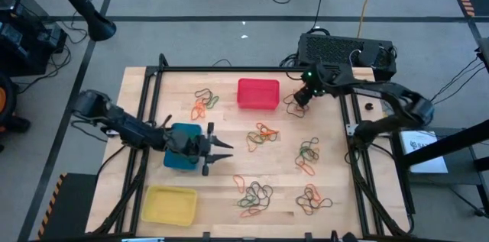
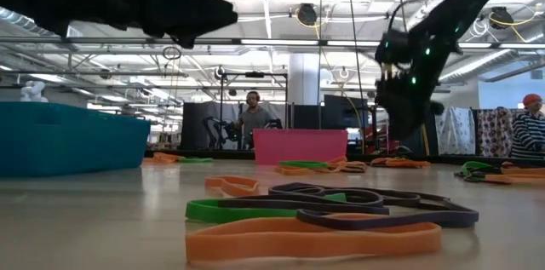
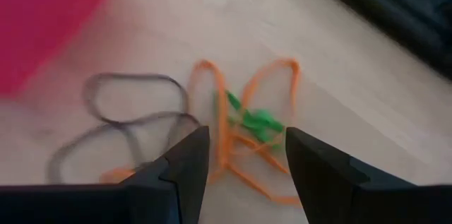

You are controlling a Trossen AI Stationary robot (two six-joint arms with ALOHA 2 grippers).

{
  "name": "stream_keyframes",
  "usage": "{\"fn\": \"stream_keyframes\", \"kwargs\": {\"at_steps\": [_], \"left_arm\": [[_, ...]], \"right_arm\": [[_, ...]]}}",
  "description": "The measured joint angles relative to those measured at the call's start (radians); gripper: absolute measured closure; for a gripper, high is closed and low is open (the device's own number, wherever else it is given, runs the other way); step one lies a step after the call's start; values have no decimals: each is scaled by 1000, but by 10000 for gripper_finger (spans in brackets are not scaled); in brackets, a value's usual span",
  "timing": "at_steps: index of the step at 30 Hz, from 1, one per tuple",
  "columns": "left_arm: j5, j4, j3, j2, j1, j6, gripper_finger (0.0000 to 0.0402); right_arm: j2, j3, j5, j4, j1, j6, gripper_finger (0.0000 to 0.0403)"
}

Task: Sort rubber bands into baskets

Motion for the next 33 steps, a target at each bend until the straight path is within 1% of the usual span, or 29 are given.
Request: {"fn": "stream_keyframes", "kwargs": {"at_steps": [3,7,9,13,19,23,27,33], "left_arm": [[0,62,12,23,0,8,275],[0,40,13,42,1,10,275],[1,56,14,38,5,10,275],[0,68,14,40,6,45,275],[-1,73,14,39,11,82,275],[0,72,14,39,9,87,275],[-1,71,14,39,10,88,275],[0,55,14,39,10,84,275]], "right_arm": [[65,0,0,37,-33,-20,222],[109,0,0,44,-61,-37,222],[122,0,-1,56,-73,-39,222],[117,0,-27,76,-88,-47,222],[67,0,-26,76,-91,-69,222],[72,0,-26,76,-91,-69,223],[107,0,-102,97,-91,-69,238],[126,0,-103,132,-91,-70,276]]}}
